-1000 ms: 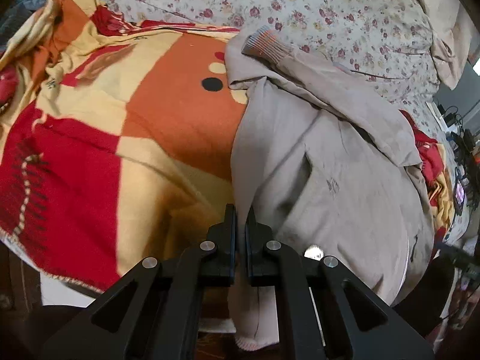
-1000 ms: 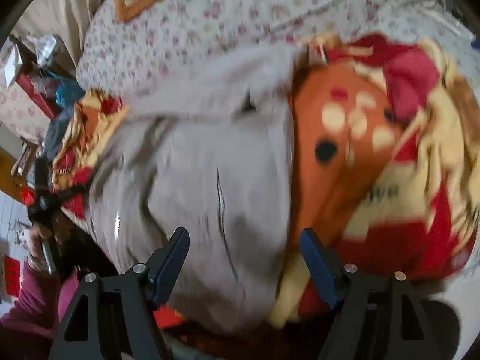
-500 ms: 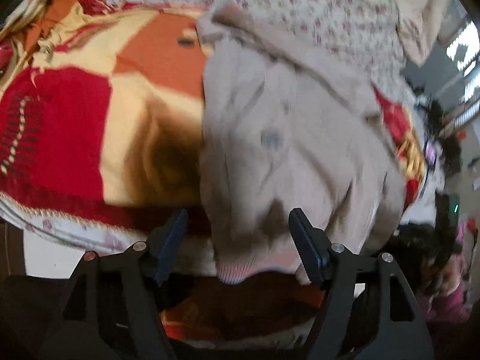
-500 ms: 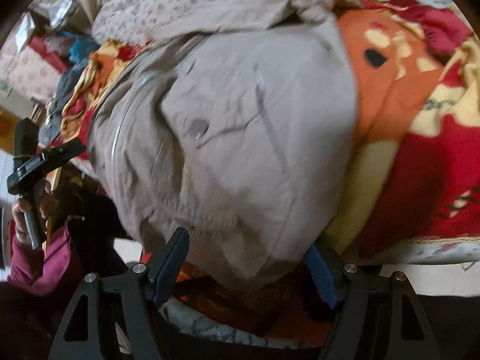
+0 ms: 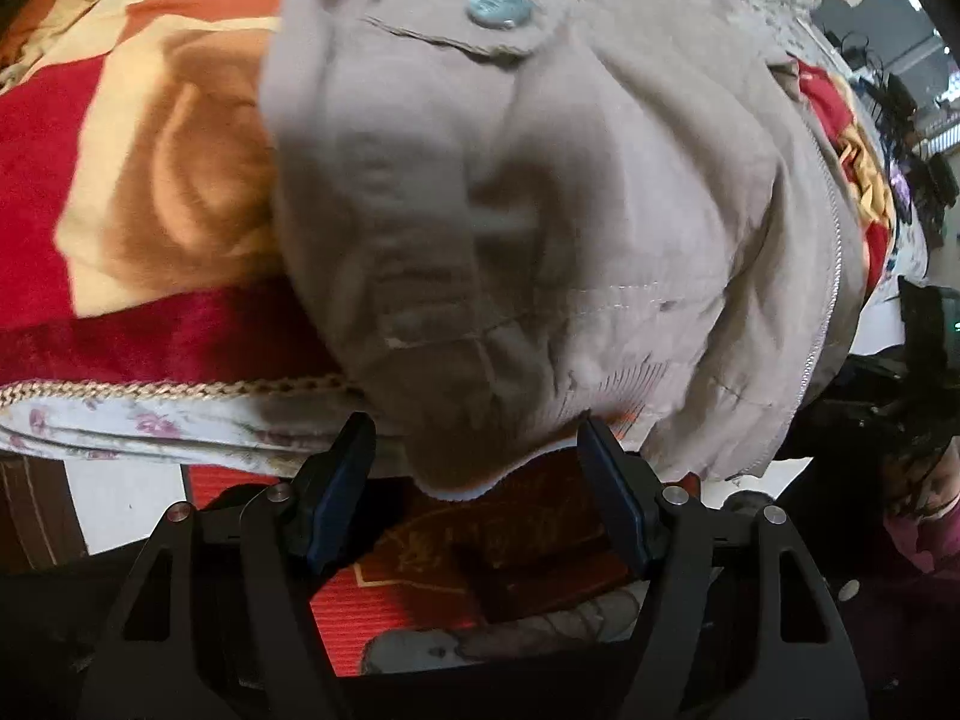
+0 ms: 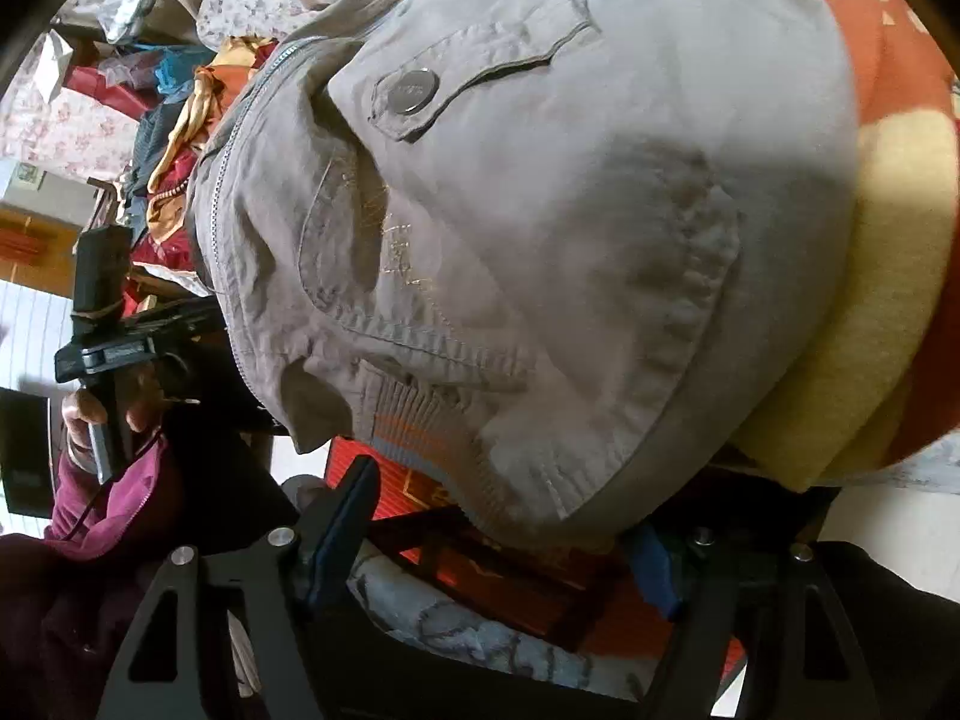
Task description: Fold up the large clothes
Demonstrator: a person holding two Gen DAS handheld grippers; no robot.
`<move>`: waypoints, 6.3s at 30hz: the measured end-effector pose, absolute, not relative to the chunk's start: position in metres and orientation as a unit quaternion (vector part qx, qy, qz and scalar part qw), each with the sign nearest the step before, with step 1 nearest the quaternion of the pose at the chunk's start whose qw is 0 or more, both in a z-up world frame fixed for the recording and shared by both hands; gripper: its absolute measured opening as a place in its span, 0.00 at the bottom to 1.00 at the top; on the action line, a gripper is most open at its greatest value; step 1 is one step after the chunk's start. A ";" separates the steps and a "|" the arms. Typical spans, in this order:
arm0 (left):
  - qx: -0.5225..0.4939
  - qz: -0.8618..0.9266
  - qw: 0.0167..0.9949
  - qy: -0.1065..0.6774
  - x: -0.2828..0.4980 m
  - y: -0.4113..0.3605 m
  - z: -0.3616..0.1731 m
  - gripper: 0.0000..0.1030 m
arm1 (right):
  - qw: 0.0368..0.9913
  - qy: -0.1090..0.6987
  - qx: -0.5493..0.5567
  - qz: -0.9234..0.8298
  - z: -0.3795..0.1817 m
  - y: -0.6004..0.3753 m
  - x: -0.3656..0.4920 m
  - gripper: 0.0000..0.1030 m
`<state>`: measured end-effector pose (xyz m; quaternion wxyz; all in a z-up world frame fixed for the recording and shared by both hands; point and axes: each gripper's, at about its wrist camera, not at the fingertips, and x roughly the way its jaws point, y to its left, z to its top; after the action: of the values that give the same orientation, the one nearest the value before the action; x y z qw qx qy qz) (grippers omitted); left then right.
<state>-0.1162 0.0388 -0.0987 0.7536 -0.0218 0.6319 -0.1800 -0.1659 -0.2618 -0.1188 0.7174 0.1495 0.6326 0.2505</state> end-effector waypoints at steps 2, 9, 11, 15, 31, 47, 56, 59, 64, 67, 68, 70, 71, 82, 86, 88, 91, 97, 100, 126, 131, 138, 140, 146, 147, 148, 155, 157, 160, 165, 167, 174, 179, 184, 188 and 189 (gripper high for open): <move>-0.019 -0.186 0.758 0.625 -0.116 0.036 -0.096 0.68 | 0.722 0.625 0.147 0.257 -0.116 -0.258 -0.168 0.68; -0.053 -0.189 0.772 0.605 -0.113 0.049 -0.086 0.50 | 0.750 0.586 0.136 0.274 -0.097 -0.256 -0.175 0.43; -0.061 -0.182 0.773 0.605 -0.112 0.051 -0.086 0.50 | 0.745 0.596 0.135 0.268 -0.104 -0.254 -0.172 0.44; -0.047 -0.176 0.779 0.600 -0.115 0.047 -0.083 0.50 | 0.737 0.612 0.134 0.253 -0.114 -0.253 -0.166 0.44; -0.058 -0.177 0.783 0.594 -0.116 0.050 -0.081 0.14 | 0.747 0.597 0.140 0.257 -0.102 -0.255 -0.168 0.15; -0.161 -0.247 0.837 0.461 -0.126 0.094 0.048 0.09 | 0.773 0.451 0.271 0.355 0.002 -0.283 -0.165 0.06; -0.193 -0.229 0.868 0.395 -0.038 0.094 0.111 0.09 | 0.821 0.355 0.321 0.311 0.046 -0.326 -0.092 0.06; -0.191 -0.217 0.874 0.392 0.009 0.085 0.117 0.09 | 0.837 0.343 0.326 0.273 0.049 -0.346 -0.058 0.06; -0.193 -0.178 0.870 0.417 0.103 0.060 0.095 0.09 | 0.847 0.340 0.352 0.206 0.038 -0.378 0.013 0.06; -0.189 -0.158 0.865 0.436 0.149 0.046 0.072 0.09 | 0.847 0.360 0.350 0.173 0.020 -0.392 0.053 0.06; -0.182 -0.152 0.865 0.442 0.162 0.041 0.065 0.09 | 0.849 0.369 0.342 0.162 0.014 -0.393 0.067 0.06; -0.171 -0.131 0.864 0.455 0.188 0.035 0.046 0.10 | 0.848 0.384 0.334 0.149 0.001 -0.395 0.090 0.06; -0.180 -0.127 0.855 0.470 0.201 0.035 0.032 0.11 | 0.845 0.392 0.335 0.139 -0.010 -0.396 0.101 0.06; -0.193 -0.132 0.854 0.465 0.205 0.067 0.043 0.64 | 0.874 0.378 0.290 0.098 0.003 -0.400 0.092 0.47; -0.144 -0.135 0.862 0.467 0.177 0.062 0.047 0.66 | 0.863 0.406 0.251 0.164 0.012 -0.362 0.078 0.47; -0.125 -0.133 0.855 0.486 0.170 0.056 0.032 0.66 | 0.850 0.440 0.226 0.183 0.000 -0.338 0.084 0.47; -0.088 -0.111 0.844 0.517 0.169 0.046 0.002 0.66 | 0.844 0.473 0.187 0.173 -0.024 -0.305 0.113 0.47; -0.091 -0.083 0.830 0.544 0.174 0.052 -0.023 0.66 | 0.838 0.504 0.188 0.086 -0.051 -0.306 0.190 0.47; -0.089 -0.090 0.837 0.533 0.168 0.058 -0.015 0.66 | 0.856 0.470 0.185 0.109 -0.024 -0.301 0.175 0.50; -0.071 -0.114 0.836 0.532 0.189 0.068 -0.030 0.11 | 0.850 0.499 0.116 0.119 -0.071 -0.219 0.272 0.19; -0.121 -0.135 0.816 0.549 0.170 0.089 -0.033 0.46 | 0.853 0.478 0.132 0.164 -0.034 -0.238 0.226 0.56; -0.163 -0.160 0.832 0.506 0.125 0.117 -0.016 0.66 | 0.893 0.424 0.112 0.100 0.028 -0.324 0.099 0.85; -0.178 -0.166 0.826 0.508 0.120 0.120 -0.022 0.66 | 0.889 0.428 0.139 0.081 0.021 -0.342 0.076 0.85; -0.167 -0.202 0.809 0.527 0.119 0.099 -0.046 0.58 | 0.849 0.481 0.185 0.116 -0.035 -0.336 0.052 0.24; -0.150 -0.205 0.811 0.527 0.120 0.092 -0.046 0.30 | 0.854 0.476 0.178 0.113 -0.038 -0.330 0.050 0.18; -0.136 -0.207 0.810 0.532 0.121 0.086 -0.045 0.17 | 0.862 0.468 0.162 0.109 -0.036 -0.324 0.049 0.14; -0.070 -0.205 0.845 0.489 0.111 0.075 0.011 0.09 | 0.893 0.435 0.099 0.063 0.013 -0.349 0.035 0.02; -0.071 -0.200 0.844 0.493 0.108 0.080 0.004 0.09 | 0.891 0.439 0.101 0.053 0.012 -0.359 0.030 0.02; -0.074 -0.175 0.826 0.530 0.104 0.088 -0.034 0.09 | 0.874 0.476 0.092 0.037 -0.022 -0.358 0.030 0.02; -0.109 -0.171 0.834 0.513 0.100 0.102 -0.031 0.08 | 0.856 0.497 0.136 0.037 -0.045 -0.368 0.023 0.05; -0.094 -0.164 0.843 0.503 0.097 0.099 -0.019 0.09 | 0.858 0.495 0.132 0.034 -0.033 -0.370 0.021 0.13; -0.066 -0.135 0.877 0.456 0.092 0.079 0.021 0.46 | 0.895 0.434 0.097 0.037 0.023 -0.340 0.014 0.53; -0.058 -0.122 0.883 0.449 0.109 0.056 0.020 0.57 | 0.888 0.434 0.100 0.113 0.025 -0.290 0.051 0.53; -0.013 -0.074 0.881 0.468 0.138 0.031 -0.015 0.57 | 0.879 0.445 0.084 0.152 0.002 -0.237 0.106 0.53; -0.002 -0.055 0.876 0.480 0.151 0.027 -0.041 0.57 | 0.874 0.464 0.048 0.136 -0.033 -0.207 0.149 0.51; -0.003 -0.054 0.876 0.479 0.151 0.028 -0.043 0.58 | 0.871 0.472 0.047 0.130 -0.043 -0.205 0.158 0.51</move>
<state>0.1512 0.0279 -0.0429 0.8761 -0.0034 0.4791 -0.0542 0.1580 -0.2050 -0.0433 0.8707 0.0465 0.4720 0.1305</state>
